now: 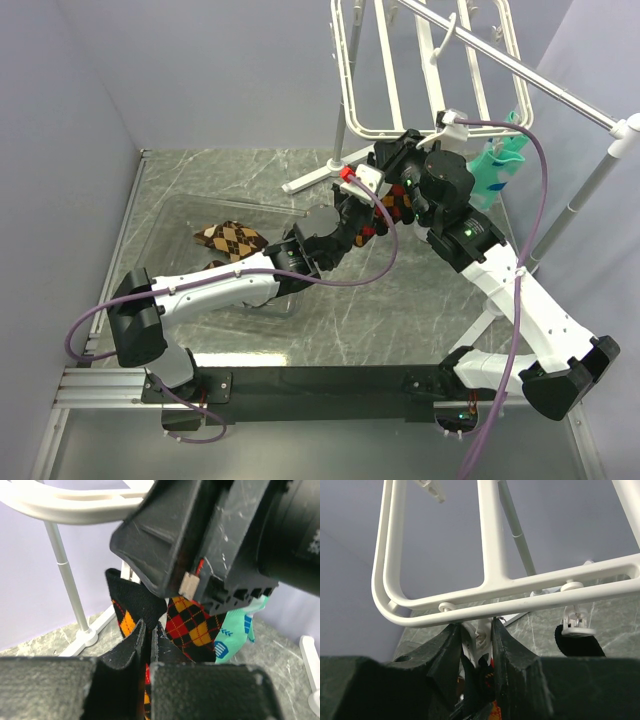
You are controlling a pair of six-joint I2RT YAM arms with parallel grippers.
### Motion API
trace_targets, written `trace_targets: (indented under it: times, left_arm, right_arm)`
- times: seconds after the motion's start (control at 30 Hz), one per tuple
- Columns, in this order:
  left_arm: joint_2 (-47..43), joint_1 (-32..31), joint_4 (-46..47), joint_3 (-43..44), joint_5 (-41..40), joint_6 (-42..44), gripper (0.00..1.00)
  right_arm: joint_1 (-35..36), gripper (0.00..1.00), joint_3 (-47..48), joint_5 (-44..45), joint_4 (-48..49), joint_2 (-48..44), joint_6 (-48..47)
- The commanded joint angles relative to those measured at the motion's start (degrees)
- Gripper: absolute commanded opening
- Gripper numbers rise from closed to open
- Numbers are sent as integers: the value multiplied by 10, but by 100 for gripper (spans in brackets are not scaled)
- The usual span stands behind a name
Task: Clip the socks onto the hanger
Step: Clamp the sock onto the hanger.
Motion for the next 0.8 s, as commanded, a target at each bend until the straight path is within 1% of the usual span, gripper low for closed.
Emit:
trace_targets:
  times: [0.0, 0.17, 0.3, 0.5, 0.57, 0.6, 0.7, 0.73, 0.77]
  left_arm:
    - [-15, -3, 45, 21, -8, 16, 1]
    - [-15, -3, 45, 24, -4, 23, 1]
    - [2, -3, 28, 44, -8, 27, 1]
    - [6, -3, 33, 49, -15, 30, 1]
    - [5, -3, 31, 50, -15, 30, 1]
    - [6, -3, 26, 51, -15, 30, 1]
    - [5, -4, 24, 43, -24, 27, 1]
    - [3, -3, 24, 40, -27, 25, 1]
    - [1, -2, 24, 32, -28, 23, 1]
  right_arm:
    - [3, 0, -4, 20, 43, -11, -3]
    - [6, 0, 0, 28, 48, -9, -14]
    - [7, 0, 1, 25, 45, -13, -10]
    - [7, 1, 3, 28, 38, -11, -15]
    - [6, 13, 5, 22, 36, -12, -13]
    - [6, 25, 6, 16, 35, -12, -12]
    - [6, 45, 11, 7, 28, -14, -10]
    - [6, 58, 14, 4, 20, -15, -9]
    - [6, 66, 18, 4, 17, -15, -7]
